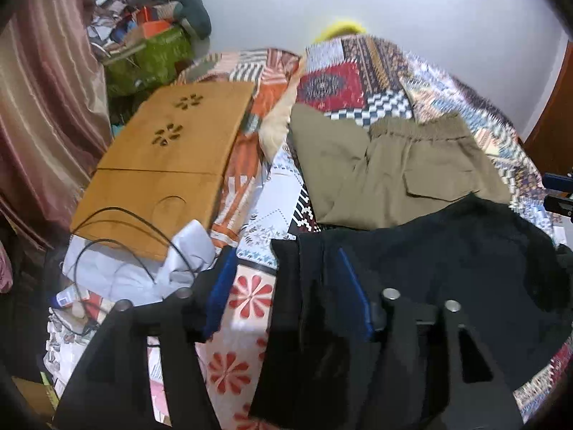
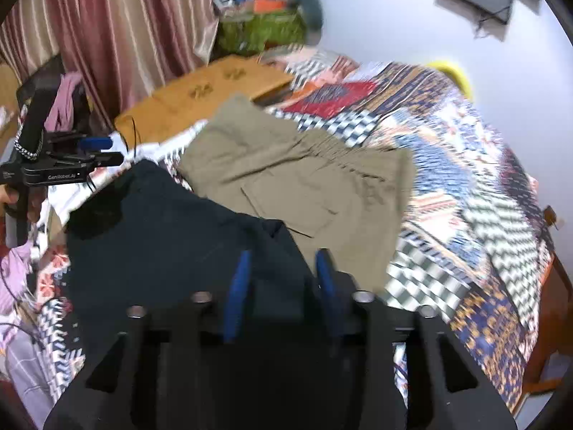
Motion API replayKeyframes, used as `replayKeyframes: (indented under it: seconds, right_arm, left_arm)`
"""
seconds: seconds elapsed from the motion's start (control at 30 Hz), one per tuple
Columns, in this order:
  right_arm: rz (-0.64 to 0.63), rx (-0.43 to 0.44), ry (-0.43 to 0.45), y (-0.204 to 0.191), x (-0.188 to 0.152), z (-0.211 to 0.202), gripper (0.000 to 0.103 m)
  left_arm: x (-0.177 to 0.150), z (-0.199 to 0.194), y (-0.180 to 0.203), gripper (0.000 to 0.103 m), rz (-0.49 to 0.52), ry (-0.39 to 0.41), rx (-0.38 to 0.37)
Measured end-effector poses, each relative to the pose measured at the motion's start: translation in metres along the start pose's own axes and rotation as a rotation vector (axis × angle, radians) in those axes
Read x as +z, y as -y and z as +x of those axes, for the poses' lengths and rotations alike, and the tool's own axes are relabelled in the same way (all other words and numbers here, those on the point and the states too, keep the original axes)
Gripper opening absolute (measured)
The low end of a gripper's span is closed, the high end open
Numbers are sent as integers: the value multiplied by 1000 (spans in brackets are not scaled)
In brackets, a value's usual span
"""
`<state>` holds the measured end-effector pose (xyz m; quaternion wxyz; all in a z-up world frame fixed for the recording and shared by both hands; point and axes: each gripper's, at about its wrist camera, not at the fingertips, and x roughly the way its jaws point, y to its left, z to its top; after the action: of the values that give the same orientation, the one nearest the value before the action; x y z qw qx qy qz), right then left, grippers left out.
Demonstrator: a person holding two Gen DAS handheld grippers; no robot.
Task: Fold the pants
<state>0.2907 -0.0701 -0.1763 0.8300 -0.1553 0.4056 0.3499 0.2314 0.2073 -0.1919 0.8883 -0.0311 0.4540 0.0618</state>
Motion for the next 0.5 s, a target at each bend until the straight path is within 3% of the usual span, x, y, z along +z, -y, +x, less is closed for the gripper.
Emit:
replayKeyframes:
  seconds: [0.17, 0.33, 0.5]
  right_arm:
    - [83, -10, 10, 14, -34, -35, 41]
    - [172, 23, -59, 17, -73, -33, 41]
    - [191, 60, -157, 2, -118, -25, 41]
  left_arm:
    - [-24, -22, -2, 70, -8, -1, 5]
    - [-65, -7, 3, 70, -61, -111, -50]
    - [-101, 12, 12, 70, -32, -180, 26]
